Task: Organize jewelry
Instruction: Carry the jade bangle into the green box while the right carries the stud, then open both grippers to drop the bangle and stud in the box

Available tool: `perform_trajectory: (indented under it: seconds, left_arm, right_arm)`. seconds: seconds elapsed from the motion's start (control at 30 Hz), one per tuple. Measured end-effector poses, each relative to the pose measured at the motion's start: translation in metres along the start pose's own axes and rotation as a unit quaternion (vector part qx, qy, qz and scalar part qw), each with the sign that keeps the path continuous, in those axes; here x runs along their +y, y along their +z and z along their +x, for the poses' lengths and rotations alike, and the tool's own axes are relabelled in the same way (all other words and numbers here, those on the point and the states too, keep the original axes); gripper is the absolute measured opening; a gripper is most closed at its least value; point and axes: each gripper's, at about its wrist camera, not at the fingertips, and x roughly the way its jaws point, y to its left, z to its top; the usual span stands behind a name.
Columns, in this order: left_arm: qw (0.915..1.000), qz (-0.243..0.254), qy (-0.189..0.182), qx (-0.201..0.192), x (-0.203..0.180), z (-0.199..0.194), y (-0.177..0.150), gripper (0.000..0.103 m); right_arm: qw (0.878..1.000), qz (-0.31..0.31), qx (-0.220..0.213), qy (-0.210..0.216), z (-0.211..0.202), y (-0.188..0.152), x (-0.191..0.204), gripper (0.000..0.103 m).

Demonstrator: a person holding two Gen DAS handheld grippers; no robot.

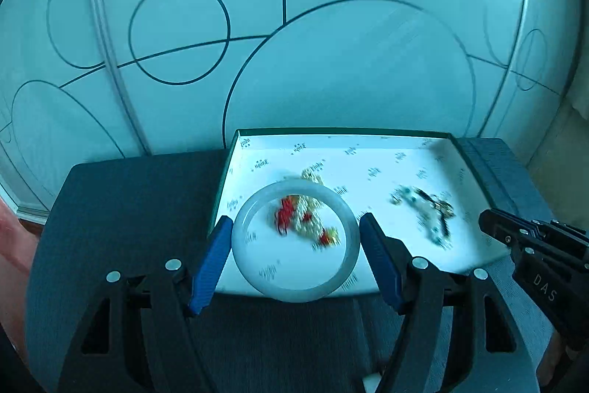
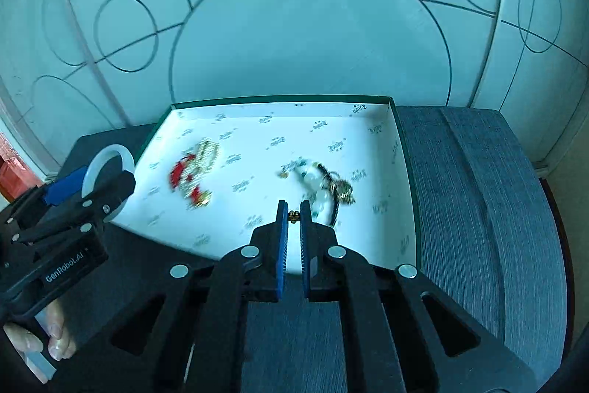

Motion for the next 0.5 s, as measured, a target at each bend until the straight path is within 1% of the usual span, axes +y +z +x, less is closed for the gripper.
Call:
perform_trajectory:
  seconds: [0.17,0.23,0.33,0.5]
  left_arm:
    - [0.9998,-0.004,0.008,0.02,0.004,0.038,0.004,0.07]
    - [0.9995,-0.006,0.005,0.032,0.005,0.05,0.003,0.07]
    - [0.9989,-0.007,0.002,0.047,0.006,0.067,-0.002,0.07]
    - [0.9976,-0.017,-0.003,0.067,0.008,0.083,-0.012,0.07]
  right_arm:
    - [1.0,-0.003,0.02,-0.015,0.037,0.008,-0.006,0.006]
    - [0.999,-0.005,0.026,-0.018,0.049,0.008,-0.006,0.006]
    - [0.999,-0.004,0.039,-0.014,0.064,0.009,-0.007,0.006]
    - [0.999,-0.011,0.047,-0.021,0.077,0.008,-0.002,0.006]
